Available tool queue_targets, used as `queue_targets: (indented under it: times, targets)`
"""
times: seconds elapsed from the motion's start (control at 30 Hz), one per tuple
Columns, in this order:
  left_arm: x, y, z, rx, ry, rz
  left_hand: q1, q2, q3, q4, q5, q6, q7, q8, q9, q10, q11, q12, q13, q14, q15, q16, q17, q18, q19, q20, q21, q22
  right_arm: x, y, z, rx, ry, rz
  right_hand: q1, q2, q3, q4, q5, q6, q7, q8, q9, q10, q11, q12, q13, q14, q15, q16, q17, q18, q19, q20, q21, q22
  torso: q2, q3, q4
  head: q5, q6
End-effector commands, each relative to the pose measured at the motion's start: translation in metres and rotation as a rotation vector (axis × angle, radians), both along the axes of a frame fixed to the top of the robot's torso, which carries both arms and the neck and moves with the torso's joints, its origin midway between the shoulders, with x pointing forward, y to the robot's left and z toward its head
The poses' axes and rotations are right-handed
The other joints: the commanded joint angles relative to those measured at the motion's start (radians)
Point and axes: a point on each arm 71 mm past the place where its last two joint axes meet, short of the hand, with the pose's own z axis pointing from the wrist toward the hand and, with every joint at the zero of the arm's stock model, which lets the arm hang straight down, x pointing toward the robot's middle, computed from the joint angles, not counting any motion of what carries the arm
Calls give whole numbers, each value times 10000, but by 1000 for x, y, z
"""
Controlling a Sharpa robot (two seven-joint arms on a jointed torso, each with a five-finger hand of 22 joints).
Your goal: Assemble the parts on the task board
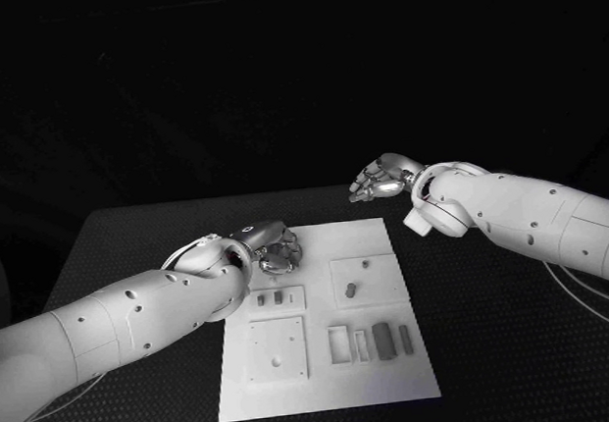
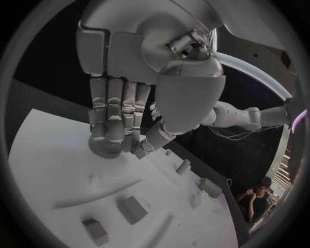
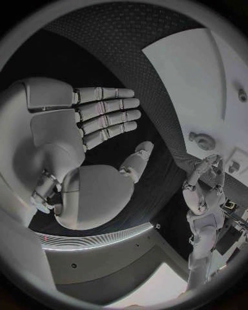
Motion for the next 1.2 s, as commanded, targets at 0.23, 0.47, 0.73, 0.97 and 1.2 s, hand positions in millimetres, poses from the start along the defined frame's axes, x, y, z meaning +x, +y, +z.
queue_targets:
  times: [0.23,0.47,0.73,0.97,1.2]
  targets:
    - [-5,27,0,-185,594,274,45,50,46,2,41,52,0,26,13,66,24,22,-14,105,-74,-8,-21,102,48,-612,34,163,-1,-4,0,5,-5,41,-44,13,-38,0,70,-58,-16,52,-17,-30,24,-36,-9,-77,-12,33,-12,-71,-35,-9,-68,21,-7,8,20,-4,-18]
    - [-7,43,-1,164,561,366,50,50,57,1,46,56,-1,23,9,74,22,11,-18,105,-77,-18,-28,99,41,-613,29,163,-1,-6,0,-4,-7,22,-41,10,-37,-2,71,-57,-16,53,-18,-29,24,-36,-9,-76,-12,35,-12,-71,-34,-9,-71,25,7,-8,8,-11,-26]
    - [-4,53,-1,530,315,503,53,44,65,0,54,59,-2,20,7,76,21,-1,-22,112,-79,-18,-30,95,37,-614,25,163,-1,-6,0,-11,-10,10,-40,11,-36,-3,72,-57,-16,55,-18,-28,23,-35,-8,-76,-14,35,-13,-70,-32,-9,-75,30,0,-12,5,-19,-53]
    - [0,57,-4,784,366,558,62,36,73,0,50,67,-5,20,5,90,17,-8,-24,129,-84,-9,-28,94,40,-618,27,164,-2,-6,1,-6,-11,21,-39,10,-35,-3,72,-56,-16,56,-19,-27,23,-34,-8,-75,-14,36,-13,-70,-30,-8,-79,34,2,1,-2,-1,-60]
    - [-2,53,-6,930,397,399,64,35,74,0,49,68,-6,20,4,92,16,-9,-24,131,-84,-8,-28,93,41,-618,28,165,-2,-6,1,-7,-11,21,-39,10,-35,-3,72,-57,-16,56,-20,-27,23,-34,-8,-76,-14,37,-14,-70,-30,-8,-79,35,3,10,-14,7,-76]
